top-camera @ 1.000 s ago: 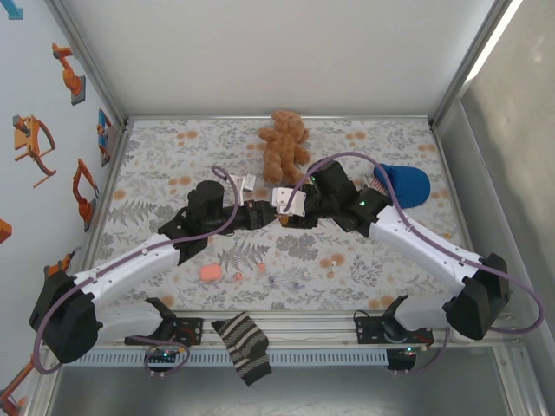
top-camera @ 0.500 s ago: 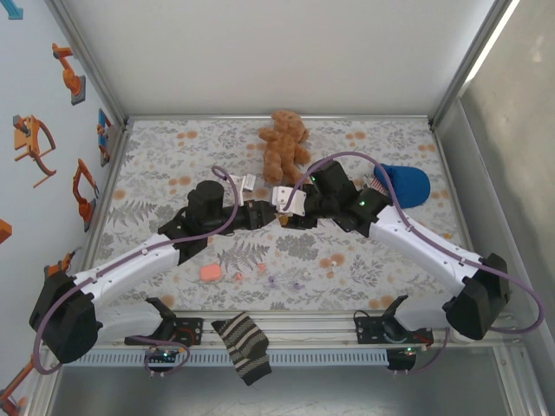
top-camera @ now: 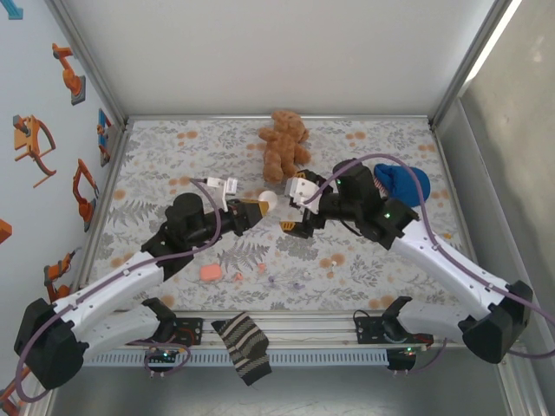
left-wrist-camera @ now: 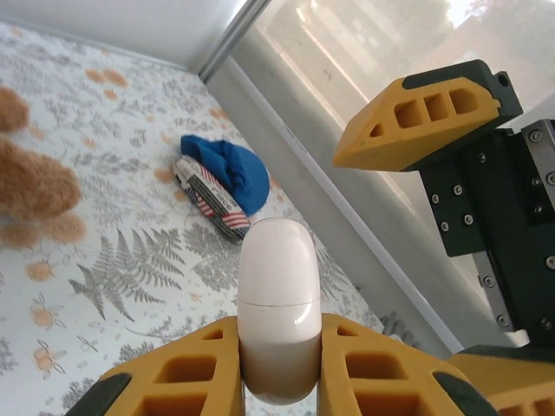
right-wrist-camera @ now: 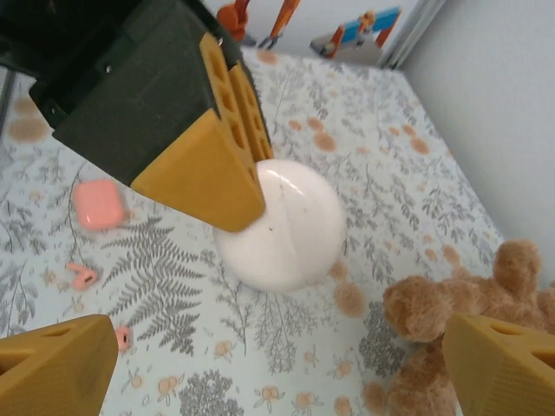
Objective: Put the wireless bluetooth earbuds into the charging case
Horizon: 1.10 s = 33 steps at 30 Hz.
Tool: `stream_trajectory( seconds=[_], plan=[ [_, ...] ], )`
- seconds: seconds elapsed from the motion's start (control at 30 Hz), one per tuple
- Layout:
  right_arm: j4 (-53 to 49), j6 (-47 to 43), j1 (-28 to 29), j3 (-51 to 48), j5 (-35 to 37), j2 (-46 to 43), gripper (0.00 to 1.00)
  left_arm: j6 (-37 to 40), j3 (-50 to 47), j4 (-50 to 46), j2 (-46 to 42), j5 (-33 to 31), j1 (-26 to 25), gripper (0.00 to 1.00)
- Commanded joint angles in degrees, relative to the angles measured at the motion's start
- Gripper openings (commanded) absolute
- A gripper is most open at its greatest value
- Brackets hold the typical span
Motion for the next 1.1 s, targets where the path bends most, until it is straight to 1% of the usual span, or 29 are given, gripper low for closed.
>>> stream_trajectory(
  seconds=[0.0, 0.07, 0.2, 0.3, 0.37, 0.43, 0.5, 0.6, 0.7, 1.07],
  plan=[
    [11.4, 11.4, -1.9, -4.3, -7.3, -3.4, 0.97, 8.4, -3.2, 8.3, -3.3, 0.8, 0.7, 0.22],
    [16.8, 15.9, -2.5, -6.8, -9.8, -4.9, 0.97, 12.4, -5.7, 13.4, -5.0, 2.2, 0.8, 0.22],
    [25.0, 21.6, -2.7, -10.7, -11.9, -6.4, 0.99, 20.2, -8.8, 20.7, -7.0, 4.1, 0.8, 0.23],
    [26.3, 23.8, -2.6, -10.4, -13.4, -6.0, 0.99, 24.5, -10.6, 25.1, -8.1, 5.3, 0.8, 0.22],
    [27.5, 25.6, -2.6, -10.0, -14.3, -5.3, 0.99, 27.6, -12.3, 29.3, -8.1, 6.3, 0.8, 0.19],
    [27.9, 26.5, -2.6, -9.2, -15.7, -4.5, 0.99, 30.9, -14.0, 33.7, -7.9, 7.7, 0.8, 0.17],
    [27.8, 26.6, -2.5, -8.6, -16.6, -3.7, 0.99, 33.3, -15.2, 36.1, -7.6, 8.1, 0.8, 0.16],
    [28.4, 26.5, -2.4, -8.3, -17.5, -2.6, 0.99, 34.7, -15.0, 35.8, -7.2, 8.8, 0.8, 0.15],
    [28.3, 26.0, -2.1, -7.4, -17.8, -1.3, 0.99, 35.0, -13.9, 35.1, -6.6, 11.5, 0.8, 0.13],
    [30.0, 25.1, -1.8, -4.6, -17.2, 2.0, 0.99, 35.7, -13.1, 34.8, -5.7, 13.0, 0.8, 0.12]
  ],
)
